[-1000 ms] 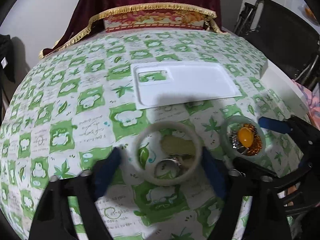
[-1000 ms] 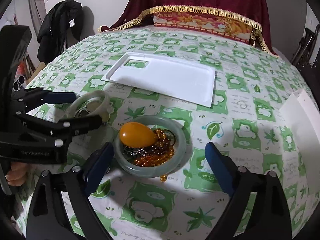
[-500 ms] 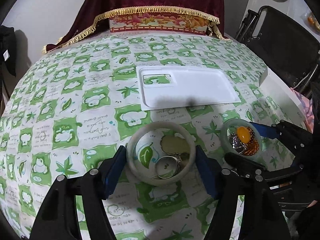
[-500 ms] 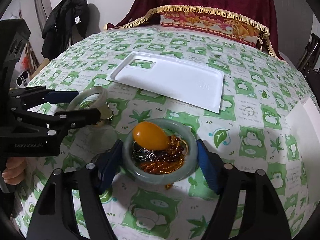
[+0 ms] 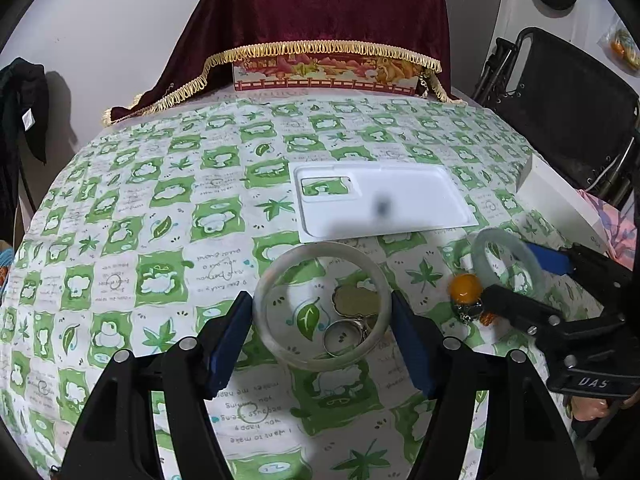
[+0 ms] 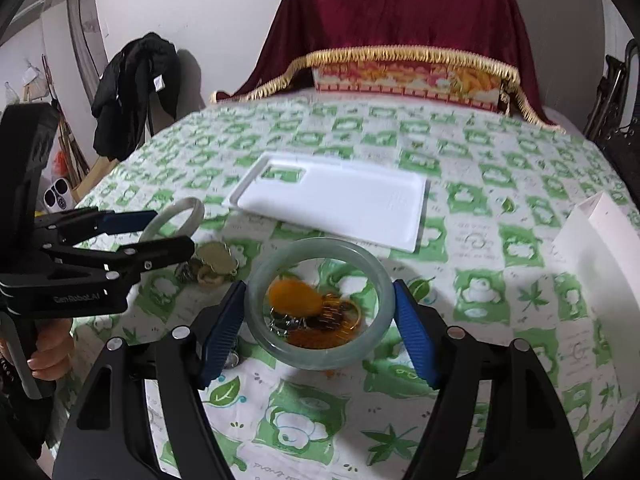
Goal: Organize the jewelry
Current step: 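Grasp the pale jade bangle with left tool while right tool grasps green jade bangle, then carry both bangles onto the white tray and open both tools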
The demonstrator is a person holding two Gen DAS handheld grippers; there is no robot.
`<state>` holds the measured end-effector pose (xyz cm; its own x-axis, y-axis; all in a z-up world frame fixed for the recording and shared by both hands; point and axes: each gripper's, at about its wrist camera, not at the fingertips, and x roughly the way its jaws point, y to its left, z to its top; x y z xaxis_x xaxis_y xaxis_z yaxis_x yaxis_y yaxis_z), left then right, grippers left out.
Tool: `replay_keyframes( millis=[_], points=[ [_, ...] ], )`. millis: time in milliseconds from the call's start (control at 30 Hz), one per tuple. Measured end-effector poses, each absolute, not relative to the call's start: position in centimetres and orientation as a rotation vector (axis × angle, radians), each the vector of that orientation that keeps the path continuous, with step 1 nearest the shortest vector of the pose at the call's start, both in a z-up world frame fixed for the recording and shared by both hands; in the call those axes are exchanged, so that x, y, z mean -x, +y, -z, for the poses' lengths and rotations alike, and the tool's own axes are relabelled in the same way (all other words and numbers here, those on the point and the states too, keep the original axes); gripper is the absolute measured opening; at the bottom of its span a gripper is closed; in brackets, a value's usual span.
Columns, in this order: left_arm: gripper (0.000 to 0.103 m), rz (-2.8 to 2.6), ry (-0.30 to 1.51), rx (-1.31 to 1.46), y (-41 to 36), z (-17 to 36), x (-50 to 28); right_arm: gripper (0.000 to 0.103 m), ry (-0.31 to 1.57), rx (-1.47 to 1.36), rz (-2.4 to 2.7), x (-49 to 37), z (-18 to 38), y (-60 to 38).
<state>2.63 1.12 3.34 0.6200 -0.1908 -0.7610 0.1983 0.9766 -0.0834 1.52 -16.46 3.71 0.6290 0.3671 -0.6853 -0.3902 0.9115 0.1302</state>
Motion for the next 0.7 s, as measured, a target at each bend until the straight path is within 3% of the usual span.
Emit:
replay_keyframes(
  millis=[700],
  points=[
    [0.070,0.247,0.820,-0.097,-1.9,-3.9,-10.1,0.070,0.692,0.118,-0.400,-9.7,-3.5,-16.3]
  ],
)
